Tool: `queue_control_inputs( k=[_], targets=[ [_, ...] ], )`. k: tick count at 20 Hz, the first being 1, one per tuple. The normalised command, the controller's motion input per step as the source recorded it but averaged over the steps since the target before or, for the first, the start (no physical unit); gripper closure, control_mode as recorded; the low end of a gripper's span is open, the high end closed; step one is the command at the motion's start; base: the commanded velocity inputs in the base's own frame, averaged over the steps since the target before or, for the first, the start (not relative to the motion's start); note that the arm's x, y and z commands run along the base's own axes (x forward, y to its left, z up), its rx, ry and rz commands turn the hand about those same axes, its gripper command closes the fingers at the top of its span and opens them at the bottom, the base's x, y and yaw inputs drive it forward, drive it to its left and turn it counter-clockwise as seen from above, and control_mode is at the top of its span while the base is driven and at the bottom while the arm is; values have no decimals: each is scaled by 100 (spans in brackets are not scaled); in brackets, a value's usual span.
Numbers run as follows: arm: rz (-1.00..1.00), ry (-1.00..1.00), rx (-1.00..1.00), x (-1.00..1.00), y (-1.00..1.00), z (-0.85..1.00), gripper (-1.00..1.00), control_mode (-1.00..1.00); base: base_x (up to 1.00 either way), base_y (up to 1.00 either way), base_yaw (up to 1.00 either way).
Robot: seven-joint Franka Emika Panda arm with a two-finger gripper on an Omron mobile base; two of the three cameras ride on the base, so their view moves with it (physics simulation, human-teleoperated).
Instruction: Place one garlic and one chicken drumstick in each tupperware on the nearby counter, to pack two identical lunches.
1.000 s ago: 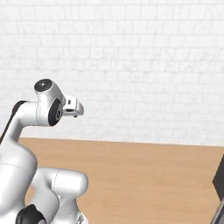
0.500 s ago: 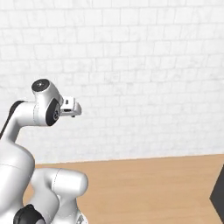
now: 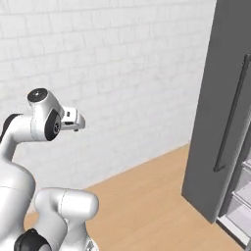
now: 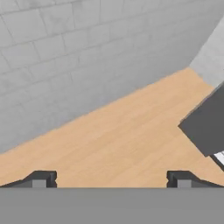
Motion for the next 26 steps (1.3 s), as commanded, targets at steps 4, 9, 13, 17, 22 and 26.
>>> queue_control_inputs(
  k=[4, 9, 13, 17, 22, 26],
  targets=[
    [0, 0, 0, 0, 0, 0, -100, 100, 58, 20, -79],
    [0, 0, 0, 0, 0, 0, -100, 100, 33, 4, -83],
    [0, 0, 0, 0, 0, 0, -100, 100, 7, -5, -91],
    [0, 0, 0, 0, 0, 0, -100, 100, 0, -19, -71],
    [0, 0, 0, 0, 0, 0, -100, 100, 23, -5, -6],
    [0, 0, 0, 0, 0, 0, -100, 100, 83, 0, -6]
  ],
)
